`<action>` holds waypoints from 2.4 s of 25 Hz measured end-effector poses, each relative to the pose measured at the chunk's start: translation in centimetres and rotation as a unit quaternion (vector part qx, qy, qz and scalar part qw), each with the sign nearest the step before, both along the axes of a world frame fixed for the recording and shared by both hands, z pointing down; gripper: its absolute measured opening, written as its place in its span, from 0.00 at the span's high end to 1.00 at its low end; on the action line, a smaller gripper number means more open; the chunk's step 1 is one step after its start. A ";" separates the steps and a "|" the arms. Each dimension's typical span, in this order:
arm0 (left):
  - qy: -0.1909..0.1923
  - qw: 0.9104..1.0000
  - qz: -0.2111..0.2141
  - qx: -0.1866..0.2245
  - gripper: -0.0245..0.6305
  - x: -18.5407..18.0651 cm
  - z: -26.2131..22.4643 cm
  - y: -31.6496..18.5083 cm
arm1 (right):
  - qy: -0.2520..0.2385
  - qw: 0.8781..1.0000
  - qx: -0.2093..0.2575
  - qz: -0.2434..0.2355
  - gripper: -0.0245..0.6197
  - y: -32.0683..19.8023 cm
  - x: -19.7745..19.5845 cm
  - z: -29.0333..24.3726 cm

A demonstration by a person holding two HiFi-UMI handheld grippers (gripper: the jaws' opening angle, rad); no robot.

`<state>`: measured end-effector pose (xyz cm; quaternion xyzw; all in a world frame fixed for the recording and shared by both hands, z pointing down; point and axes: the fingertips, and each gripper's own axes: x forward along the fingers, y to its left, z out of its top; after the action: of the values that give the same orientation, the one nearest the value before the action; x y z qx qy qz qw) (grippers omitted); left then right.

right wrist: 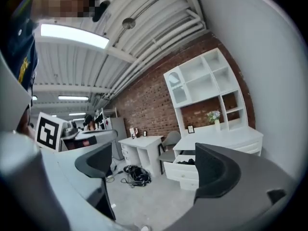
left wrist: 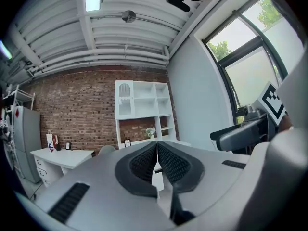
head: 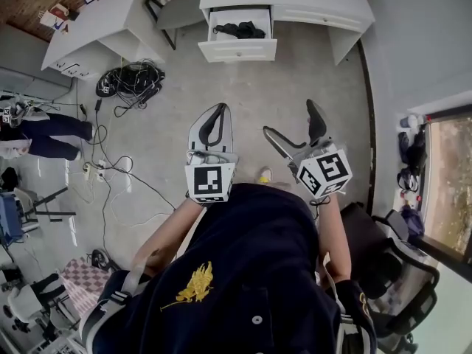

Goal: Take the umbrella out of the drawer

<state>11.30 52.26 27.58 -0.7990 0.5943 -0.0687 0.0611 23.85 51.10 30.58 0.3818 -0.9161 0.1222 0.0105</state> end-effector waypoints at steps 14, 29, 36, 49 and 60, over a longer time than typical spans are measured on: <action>-0.006 0.999 0.028 -0.018 0.93 -0.2 1.1 -1.2 | -0.022 0.999 -0.028 0.041 0.15 -0.7 -0.2 1.8; 0.021 0.998 -0.001 -0.064 0.93 -10.8 3.1 -8.0 | 0.011 0.995 -0.061 0.074 0.15 -7.9 -7.5 3.4; 0.039 0.997 0.025 -0.069 0.93 -15.5 3.0 -15.1 | 0.026 0.993 -0.064 0.095 0.15 -14.6 -12.6 2.0; 0.057 0.986 0.110 -0.110 0.93 -20.4 4.8 -22.3 | 0.099 0.982 -0.053 0.152 0.15 -22.4 -15.5 0.0; 0.047 0.989 0.089 -0.111 0.93 -24.0 6.6 -27.6 | 0.120 0.976 -0.082 0.162 0.15 -24.0 -15.4 2.2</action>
<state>-12.66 24.62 34.14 -0.8531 0.5113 -0.0910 -0.0499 8.48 27.10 32.76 0.5347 -0.8210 0.1507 0.1315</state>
